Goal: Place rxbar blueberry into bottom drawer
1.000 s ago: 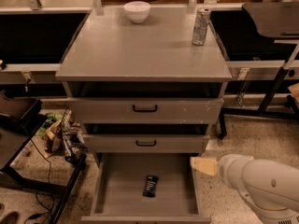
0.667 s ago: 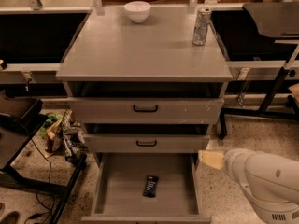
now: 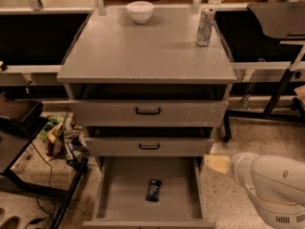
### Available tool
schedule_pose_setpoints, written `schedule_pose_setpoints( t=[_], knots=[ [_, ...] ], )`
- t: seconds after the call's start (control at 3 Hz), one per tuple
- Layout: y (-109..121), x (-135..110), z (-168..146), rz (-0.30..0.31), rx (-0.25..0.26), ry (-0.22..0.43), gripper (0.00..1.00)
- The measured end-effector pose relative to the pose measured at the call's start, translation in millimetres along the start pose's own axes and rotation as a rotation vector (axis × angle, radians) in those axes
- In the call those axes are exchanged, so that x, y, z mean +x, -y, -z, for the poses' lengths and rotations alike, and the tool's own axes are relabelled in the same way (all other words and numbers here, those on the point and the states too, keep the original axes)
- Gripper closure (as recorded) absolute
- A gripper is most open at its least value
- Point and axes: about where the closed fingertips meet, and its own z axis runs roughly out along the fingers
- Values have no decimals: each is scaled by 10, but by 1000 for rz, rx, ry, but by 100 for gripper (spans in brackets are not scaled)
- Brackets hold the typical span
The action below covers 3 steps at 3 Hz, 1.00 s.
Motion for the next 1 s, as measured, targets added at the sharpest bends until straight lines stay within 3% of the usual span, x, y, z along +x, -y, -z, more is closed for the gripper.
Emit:
schedule_pose_setpoints(
  t=[0.33,0.67,1.0],
  knots=[
    [377,-191,37,-84,28,17,0],
    [954,-525,154,-194,78,62,0],
    [1392,-831,300,-268,134,96,0]
  ],
)
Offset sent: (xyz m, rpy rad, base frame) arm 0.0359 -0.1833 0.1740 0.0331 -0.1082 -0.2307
